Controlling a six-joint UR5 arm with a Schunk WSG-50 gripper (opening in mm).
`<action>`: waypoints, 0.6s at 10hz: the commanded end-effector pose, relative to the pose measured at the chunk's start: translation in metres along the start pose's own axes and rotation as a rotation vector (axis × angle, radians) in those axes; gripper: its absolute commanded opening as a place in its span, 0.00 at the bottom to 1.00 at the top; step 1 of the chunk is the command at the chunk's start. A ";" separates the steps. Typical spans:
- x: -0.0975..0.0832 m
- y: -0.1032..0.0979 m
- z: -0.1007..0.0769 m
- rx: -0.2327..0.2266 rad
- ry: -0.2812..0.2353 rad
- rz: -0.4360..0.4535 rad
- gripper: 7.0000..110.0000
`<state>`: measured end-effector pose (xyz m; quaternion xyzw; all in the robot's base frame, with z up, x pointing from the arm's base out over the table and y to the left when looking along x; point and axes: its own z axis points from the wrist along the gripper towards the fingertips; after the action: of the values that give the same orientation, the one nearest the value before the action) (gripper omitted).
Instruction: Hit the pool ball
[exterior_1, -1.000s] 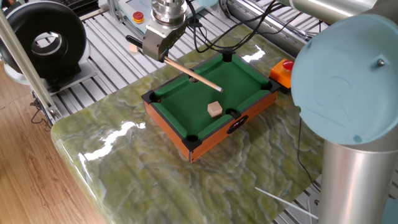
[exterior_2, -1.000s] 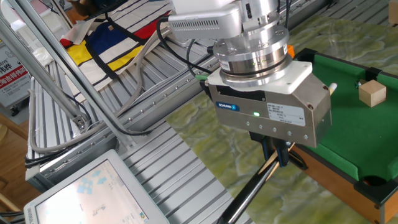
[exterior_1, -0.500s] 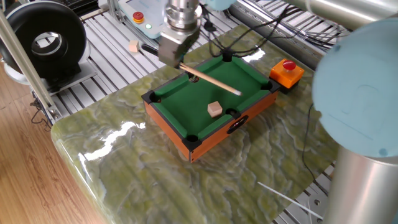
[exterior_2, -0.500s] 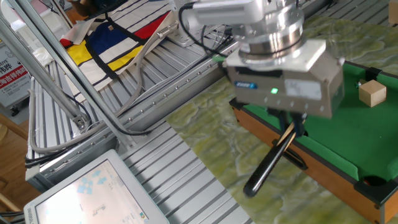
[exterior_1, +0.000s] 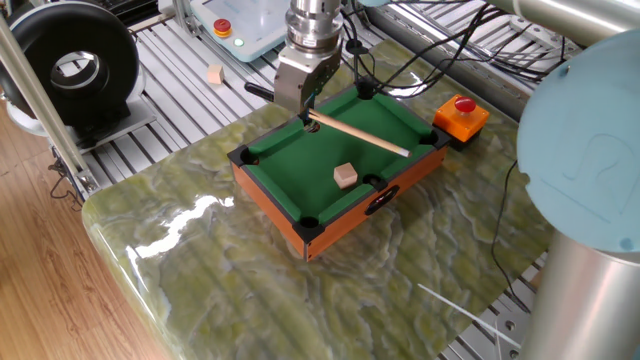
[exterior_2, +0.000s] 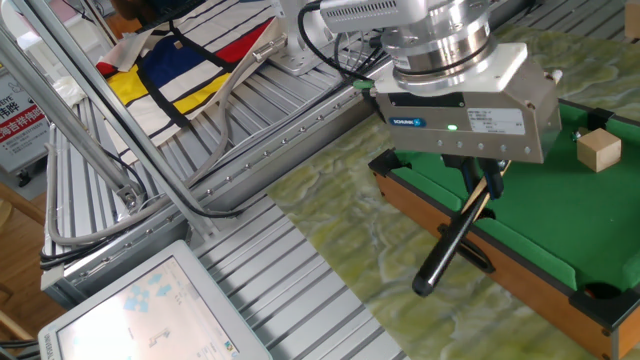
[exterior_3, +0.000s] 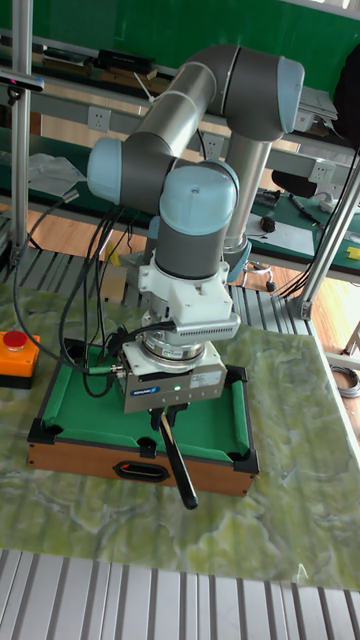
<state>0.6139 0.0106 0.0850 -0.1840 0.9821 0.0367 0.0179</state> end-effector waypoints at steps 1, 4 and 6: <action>-0.008 0.011 0.000 -0.037 -0.034 -0.049 0.00; -0.006 0.008 0.009 -0.011 -0.017 -0.034 0.00; 0.001 0.001 0.022 -0.007 -0.002 -0.050 0.00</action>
<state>0.6144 0.0172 0.0732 -0.2064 0.9774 0.0409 0.0220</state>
